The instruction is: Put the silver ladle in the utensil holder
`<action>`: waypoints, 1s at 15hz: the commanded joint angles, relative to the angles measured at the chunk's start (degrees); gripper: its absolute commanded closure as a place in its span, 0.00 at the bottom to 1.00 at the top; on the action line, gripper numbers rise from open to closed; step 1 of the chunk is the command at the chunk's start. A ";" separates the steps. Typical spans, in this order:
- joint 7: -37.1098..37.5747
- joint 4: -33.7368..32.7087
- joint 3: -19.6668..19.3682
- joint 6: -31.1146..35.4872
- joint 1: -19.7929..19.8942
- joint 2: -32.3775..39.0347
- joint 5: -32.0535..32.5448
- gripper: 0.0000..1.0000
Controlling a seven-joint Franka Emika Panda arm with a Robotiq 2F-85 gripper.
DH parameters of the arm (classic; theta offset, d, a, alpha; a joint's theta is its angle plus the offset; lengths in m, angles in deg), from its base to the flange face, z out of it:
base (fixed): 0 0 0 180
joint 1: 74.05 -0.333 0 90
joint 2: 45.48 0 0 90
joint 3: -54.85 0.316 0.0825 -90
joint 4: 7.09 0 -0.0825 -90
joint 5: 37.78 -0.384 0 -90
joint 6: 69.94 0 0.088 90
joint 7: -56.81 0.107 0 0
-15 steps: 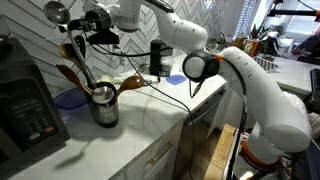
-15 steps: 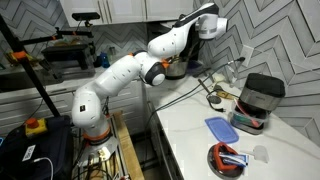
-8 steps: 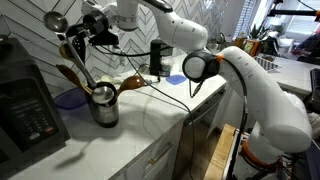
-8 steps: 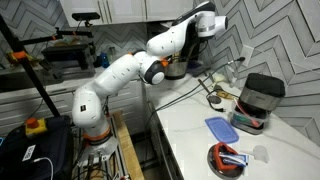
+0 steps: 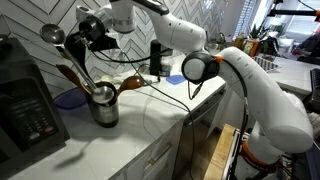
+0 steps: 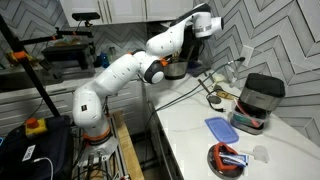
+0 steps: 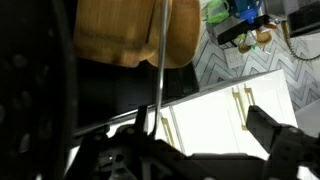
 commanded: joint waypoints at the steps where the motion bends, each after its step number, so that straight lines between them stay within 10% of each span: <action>1: 3.62 -1.24 -0.25 0.07 -0.41 1.68 3.22 0.00; 15: 5.90 -1.12 -1.67 2.98 -1.56 -7.90 25.30 0.00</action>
